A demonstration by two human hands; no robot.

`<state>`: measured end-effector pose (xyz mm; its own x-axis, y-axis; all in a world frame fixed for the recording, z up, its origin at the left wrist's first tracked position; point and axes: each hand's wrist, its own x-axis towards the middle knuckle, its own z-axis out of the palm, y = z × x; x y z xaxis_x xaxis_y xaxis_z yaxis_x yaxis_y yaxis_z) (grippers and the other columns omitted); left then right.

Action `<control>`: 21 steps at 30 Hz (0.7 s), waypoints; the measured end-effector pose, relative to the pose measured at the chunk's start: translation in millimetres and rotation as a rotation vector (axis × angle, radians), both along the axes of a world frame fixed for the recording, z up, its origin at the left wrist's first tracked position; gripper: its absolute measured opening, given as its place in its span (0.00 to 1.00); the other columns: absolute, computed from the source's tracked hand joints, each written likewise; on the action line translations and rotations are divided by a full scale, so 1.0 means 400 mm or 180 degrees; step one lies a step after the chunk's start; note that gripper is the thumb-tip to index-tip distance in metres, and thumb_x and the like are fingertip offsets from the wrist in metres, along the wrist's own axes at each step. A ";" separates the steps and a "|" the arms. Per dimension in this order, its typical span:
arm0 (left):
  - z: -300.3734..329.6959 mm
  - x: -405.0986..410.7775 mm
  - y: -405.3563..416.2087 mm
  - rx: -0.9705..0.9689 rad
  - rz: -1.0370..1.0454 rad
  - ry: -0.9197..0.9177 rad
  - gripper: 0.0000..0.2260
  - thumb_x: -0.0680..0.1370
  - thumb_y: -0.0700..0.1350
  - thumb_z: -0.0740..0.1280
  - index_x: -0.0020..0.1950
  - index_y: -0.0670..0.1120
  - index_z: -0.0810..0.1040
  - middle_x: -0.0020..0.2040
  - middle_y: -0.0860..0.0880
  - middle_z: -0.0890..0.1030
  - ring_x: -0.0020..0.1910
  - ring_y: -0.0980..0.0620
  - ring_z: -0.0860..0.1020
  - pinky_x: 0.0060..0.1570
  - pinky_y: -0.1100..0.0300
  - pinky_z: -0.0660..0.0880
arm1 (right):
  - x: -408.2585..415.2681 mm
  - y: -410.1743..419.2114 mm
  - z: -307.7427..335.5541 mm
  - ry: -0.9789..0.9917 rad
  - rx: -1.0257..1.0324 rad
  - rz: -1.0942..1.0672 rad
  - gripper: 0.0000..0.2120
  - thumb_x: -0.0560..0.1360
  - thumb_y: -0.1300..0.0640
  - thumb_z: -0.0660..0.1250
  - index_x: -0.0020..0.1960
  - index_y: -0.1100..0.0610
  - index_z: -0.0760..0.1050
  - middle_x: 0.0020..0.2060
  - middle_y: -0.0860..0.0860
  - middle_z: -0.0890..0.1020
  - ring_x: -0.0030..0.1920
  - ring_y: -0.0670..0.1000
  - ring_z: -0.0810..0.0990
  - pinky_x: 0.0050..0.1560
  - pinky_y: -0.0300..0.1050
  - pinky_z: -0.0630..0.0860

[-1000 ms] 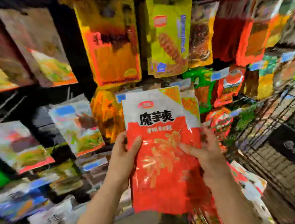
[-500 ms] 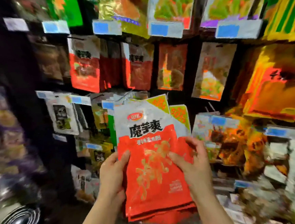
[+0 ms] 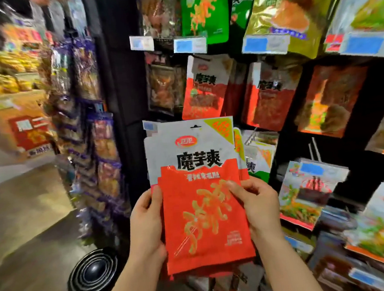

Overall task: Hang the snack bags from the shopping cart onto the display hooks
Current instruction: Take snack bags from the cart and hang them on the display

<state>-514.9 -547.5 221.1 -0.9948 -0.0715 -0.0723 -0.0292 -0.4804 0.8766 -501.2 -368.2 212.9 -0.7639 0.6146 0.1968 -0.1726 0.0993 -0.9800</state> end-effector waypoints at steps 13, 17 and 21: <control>0.082 -0.380 0.018 -0.0323 0.0259 0.0833 0.06 0.77 0.38 0.67 0.52 0.47 0.78 0.37 0.45 0.85 0.33 0.49 0.83 0.31 0.58 0.79 | -0.409 0.031 0.082 0.0169 -0.0591 0.0403 0.15 0.59 0.45 0.75 0.37 0.55 0.80 0.40 0.61 0.84 0.41 0.58 0.80 0.53 0.65 0.76; 0.071 -0.476 0.018 -0.0342 0.0288 0.0821 0.07 0.76 0.38 0.68 0.53 0.46 0.78 0.39 0.42 0.85 0.35 0.46 0.83 0.34 0.54 0.80 | -0.470 0.025 0.092 0.0111 -0.0585 0.0385 0.14 0.60 0.46 0.76 0.38 0.55 0.80 0.43 0.61 0.84 0.47 0.63 0.82 0.54 0.66 0.77; 0.074 -0.577 0.004 -0.0054 0.0224 0.0768 0.15 0.76 0.36 0.67 0.58 0.53 0.76 0.40 0.43 0.85 0.35 0.49 0.83 0.36 0.52 0.82 | -0.522 0.036 0.106 0.0251 -0.0538 0.0168 0.09 0.72 0.57 0.73 0.34 0.55 0.77 0.35 0.55 0.81 0.37 0.50 0.80 0.45 0.53 0.77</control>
<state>-745.7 -546.0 250.5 -0.9757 -0.1403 0.1684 0.2147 -0.4590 0.8621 -710.1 -353.9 255.4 -0.7823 0.6034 0.1546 -0.2500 -0.0769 -0.9652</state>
